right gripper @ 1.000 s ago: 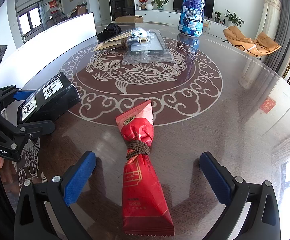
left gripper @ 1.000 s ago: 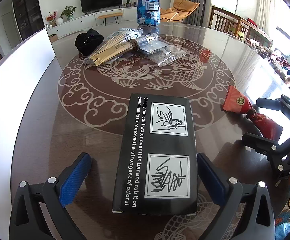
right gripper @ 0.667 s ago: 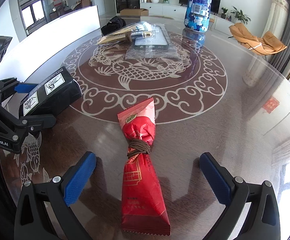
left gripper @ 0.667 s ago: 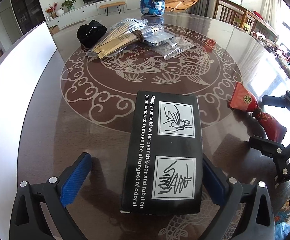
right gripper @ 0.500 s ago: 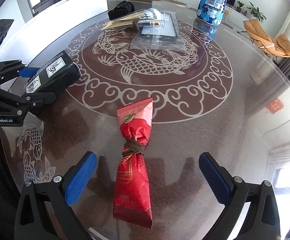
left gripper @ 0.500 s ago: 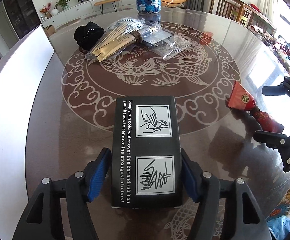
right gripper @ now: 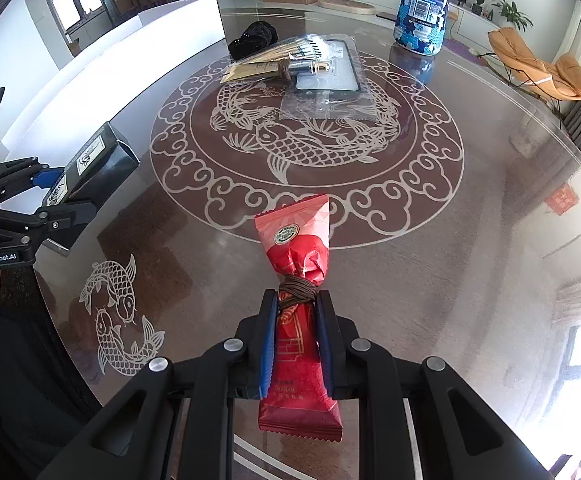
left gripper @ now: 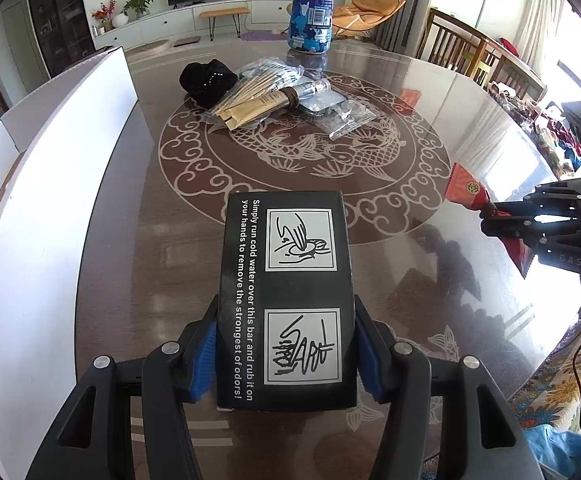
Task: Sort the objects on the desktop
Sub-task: 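Carry the soap box and red packet in both grippers into the cardboard box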
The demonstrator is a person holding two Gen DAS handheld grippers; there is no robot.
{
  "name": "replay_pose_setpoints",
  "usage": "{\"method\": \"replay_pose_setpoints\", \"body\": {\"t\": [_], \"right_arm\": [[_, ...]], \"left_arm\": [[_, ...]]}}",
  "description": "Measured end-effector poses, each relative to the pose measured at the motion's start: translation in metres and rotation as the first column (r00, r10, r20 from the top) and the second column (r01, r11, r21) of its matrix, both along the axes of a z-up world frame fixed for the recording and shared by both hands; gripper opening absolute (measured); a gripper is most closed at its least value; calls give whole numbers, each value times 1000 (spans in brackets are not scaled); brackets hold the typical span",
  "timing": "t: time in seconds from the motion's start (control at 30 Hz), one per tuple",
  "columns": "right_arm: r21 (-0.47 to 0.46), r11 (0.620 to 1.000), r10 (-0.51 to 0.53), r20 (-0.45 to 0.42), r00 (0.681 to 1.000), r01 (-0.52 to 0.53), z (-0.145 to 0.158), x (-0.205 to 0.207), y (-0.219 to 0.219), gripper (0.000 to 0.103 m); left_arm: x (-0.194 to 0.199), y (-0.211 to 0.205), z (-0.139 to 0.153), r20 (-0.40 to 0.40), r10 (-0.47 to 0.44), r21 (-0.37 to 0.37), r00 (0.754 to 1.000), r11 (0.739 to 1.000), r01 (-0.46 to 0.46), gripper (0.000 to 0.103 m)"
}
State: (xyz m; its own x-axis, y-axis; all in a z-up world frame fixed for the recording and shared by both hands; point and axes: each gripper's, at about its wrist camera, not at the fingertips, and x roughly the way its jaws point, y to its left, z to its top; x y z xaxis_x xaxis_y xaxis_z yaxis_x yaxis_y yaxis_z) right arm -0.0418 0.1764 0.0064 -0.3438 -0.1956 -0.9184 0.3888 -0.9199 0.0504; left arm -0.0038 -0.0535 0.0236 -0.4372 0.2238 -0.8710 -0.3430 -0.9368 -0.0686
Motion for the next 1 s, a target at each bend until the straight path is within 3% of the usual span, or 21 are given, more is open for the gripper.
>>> {"method": "replay_pose_setpoints", "body": {"t": [0.23,0.4,0.57,0.67,0.83,1.0], "right_arm": [[-60,995,79,-85,993,-84,50,-28,-57,20],[-120,966,207,-162,965,-228,94,-50,-155,20],[-178,904,347,-222,911,-388,131,-69,-275,20],[-166,883,392,-256,884,-439,136,-93,-337,20],[-142,897,383,-220,897,-418,107,-150,-405,20],[-116,928,334,-152,930,-353,63,-195,-429,20]], "left_arm": [[4,-80,75,-70,100,60,992,994,-96,57],[-8,-176,105,-98,256,-15,962,966,-259,57],[-17,-261,95,-58,419,-52,906,905,-422,57],[-22,-283,79,-16,457,-37,889,888,-458,57],[-36,-291,44,45,479,-37,877,878,-478,57],[-50,-292,17,93,492,-56,865,870,-489,57]]}}
